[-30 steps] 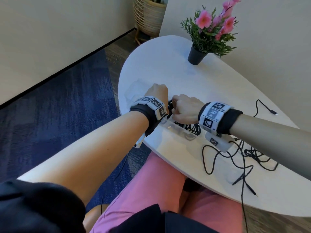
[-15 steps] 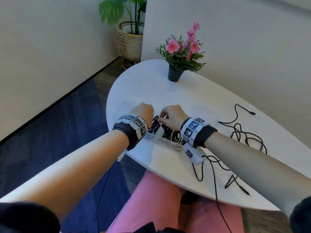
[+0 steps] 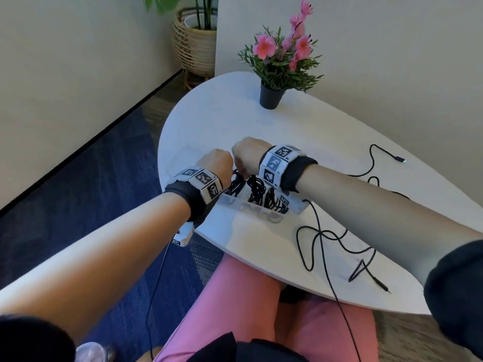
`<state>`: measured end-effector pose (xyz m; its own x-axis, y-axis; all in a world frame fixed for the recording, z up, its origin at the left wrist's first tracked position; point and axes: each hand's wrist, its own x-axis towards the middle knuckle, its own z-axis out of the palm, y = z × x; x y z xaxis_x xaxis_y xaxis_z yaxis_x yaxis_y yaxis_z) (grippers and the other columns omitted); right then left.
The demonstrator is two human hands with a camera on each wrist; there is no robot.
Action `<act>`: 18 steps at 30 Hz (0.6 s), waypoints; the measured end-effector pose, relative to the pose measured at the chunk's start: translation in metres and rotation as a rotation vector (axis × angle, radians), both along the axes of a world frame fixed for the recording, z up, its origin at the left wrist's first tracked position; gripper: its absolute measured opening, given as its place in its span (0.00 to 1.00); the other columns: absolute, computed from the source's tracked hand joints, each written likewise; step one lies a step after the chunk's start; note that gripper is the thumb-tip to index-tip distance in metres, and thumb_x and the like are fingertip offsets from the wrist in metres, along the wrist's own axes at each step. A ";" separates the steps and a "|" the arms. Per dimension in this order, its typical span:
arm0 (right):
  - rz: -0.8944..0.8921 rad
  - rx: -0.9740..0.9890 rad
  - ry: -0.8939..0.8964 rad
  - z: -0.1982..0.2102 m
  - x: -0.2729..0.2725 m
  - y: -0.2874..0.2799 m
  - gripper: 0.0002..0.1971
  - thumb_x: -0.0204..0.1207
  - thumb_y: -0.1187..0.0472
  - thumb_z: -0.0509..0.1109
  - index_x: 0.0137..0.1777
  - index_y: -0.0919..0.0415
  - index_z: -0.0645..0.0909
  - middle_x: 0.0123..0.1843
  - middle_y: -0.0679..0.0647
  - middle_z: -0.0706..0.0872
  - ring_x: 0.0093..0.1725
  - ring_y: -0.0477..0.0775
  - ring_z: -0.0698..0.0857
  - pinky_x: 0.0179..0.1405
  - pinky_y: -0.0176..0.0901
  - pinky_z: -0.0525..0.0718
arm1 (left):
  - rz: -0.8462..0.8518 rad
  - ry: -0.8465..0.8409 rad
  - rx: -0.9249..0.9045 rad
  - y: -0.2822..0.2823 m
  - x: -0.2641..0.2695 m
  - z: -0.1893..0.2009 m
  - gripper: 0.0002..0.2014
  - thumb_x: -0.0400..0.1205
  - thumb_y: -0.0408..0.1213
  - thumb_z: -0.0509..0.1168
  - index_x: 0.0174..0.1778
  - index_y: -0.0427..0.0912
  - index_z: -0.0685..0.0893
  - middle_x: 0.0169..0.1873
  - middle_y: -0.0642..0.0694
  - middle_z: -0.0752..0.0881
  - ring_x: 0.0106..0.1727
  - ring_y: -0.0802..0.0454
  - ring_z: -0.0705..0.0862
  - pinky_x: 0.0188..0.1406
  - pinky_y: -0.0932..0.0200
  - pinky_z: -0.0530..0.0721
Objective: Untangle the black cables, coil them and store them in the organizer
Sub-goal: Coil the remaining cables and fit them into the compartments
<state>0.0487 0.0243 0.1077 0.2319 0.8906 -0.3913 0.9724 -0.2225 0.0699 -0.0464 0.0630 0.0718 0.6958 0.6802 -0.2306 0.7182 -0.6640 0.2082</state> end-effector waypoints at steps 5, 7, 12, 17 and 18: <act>-0.081 0.078 0.138 -0.002 0.005 -0.002 0.05 0.61 0.72 0.80 0.37 0.66 0.89 0.33 0.57 0.87 0.29 0.56 0.84 0.25 0.35 0.78 | -0.024 -0.012 0.006 -0.005 -0.004 0.004 0.04 0.81 0.32 0.64 0.42 0.35 0.79 0.43 0.42 0.77 0.46 0.45 0.82 0.40 0.58 0.76; -0.165 0.173 0.345 -0.003 0.018 -0.013 0.08 0.60 0.70 0.82 0.38 0.61 0.91 0.35 0.54 0.90 0.35 0.51 0.88 0.35 0.38 0.86 | -0.049 0.001 -0.022 -0.002 -0.008 0.007 0.07 0.81 0.35 0.65 0.39 0.35 0.83 0.38 0.44 0.82 0.40 0.47 0.81 0.39 0.58 0.80; -0.279 0.404 0.731 0.014 0.047 -0.064 0.12 0.67 0.70 0.79 0.51 0.61 0.89 0.46 0.51 0.90 0.44 0.44 0.88 0.49 0.31 0.85 | -0.048 -0.083 -0.066 0.007 -0.018 0.009 0.14 0.80 0.38 0.67 0.61 0.40 0.86 0.57 0.44 0.86 0.58 0.46 0.84 0.61 0.55 0.82; -0.410 0.539 0.506 0.028 0.081 -0.143 0.07 0.73 0.61 0.76 0.50 0.57 0.89 0.48 0.51 0.91 0.47 0.46 0.87 0.53 0.38 0.83 | -0.086 -0.286 -0.057 -0.008 -0.014 0.004 0.15 0.84 0.36 0.61 0.65 0.43 0.84 0.63 0.41 0.82 0.62 0.45 0.82 0.64 0.57 0.78; -0.450 0.495 0.433 0.028 0.087 -0.160 0.08 0.73 0.59 0.75 0.51 0.58 0.89 0.49 0.51 0.90 0.48 0.47 0.86 0.53 0.39 0.82 | -0.114 -0.291 -0.049 -0.011 -0.013 0.001 0.15 0.84 0.37 0.61 0.65 0.44 0.84 0.64 0.42 0.81 0.61 0.46 0.82 0.64 0.58 0.77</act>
